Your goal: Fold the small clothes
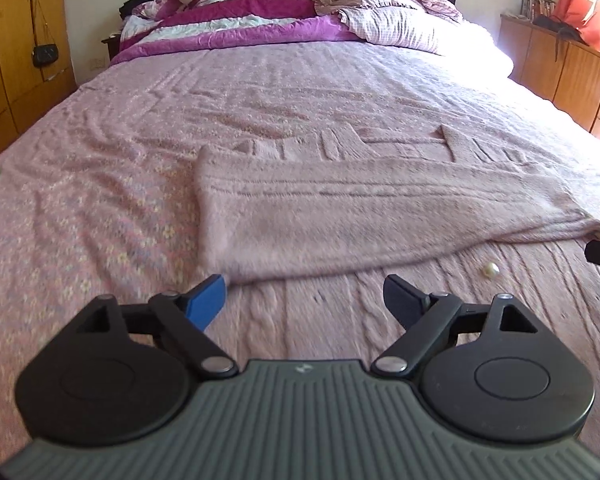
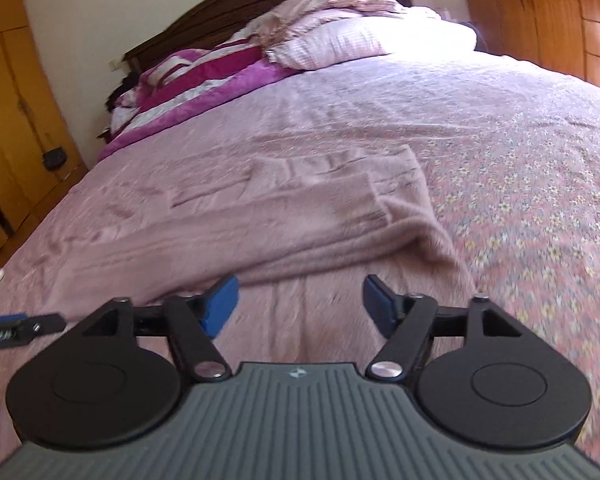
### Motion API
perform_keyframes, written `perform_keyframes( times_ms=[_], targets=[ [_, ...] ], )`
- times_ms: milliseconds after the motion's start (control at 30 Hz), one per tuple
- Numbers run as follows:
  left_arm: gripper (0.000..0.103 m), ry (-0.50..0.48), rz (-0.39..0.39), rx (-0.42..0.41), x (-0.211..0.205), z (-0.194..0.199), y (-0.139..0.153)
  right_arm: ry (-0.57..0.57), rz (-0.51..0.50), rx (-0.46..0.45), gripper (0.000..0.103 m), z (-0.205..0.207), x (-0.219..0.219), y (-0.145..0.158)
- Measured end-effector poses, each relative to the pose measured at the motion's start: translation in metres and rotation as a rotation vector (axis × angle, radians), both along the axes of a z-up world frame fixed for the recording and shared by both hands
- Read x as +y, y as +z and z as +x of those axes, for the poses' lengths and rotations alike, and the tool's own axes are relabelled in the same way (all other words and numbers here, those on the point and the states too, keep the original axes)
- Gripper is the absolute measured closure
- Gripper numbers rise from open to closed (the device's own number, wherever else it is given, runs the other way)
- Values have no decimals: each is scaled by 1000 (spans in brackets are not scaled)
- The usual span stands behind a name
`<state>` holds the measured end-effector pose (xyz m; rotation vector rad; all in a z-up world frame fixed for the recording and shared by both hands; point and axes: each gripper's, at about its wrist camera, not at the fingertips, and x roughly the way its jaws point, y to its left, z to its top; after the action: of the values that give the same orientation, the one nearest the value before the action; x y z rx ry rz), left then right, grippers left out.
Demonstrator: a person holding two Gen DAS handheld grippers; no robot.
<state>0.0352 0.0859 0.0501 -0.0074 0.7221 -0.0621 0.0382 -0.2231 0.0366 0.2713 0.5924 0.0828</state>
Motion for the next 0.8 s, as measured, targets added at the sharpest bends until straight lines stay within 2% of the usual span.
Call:
perform_keyframes(
  times_ms=[233,467,800],
  targets=[
    [16,3,31,5,-8,-34,6,96,-52,-44,13,-46,19,11],
    [15,-15,59,12,-11,-68,10,185,-113,-57,12,-80,37,11],
    [15,-65,101,24,-21,-109,1,305,-231,-25,12,-119,54,-3]
  ],
)
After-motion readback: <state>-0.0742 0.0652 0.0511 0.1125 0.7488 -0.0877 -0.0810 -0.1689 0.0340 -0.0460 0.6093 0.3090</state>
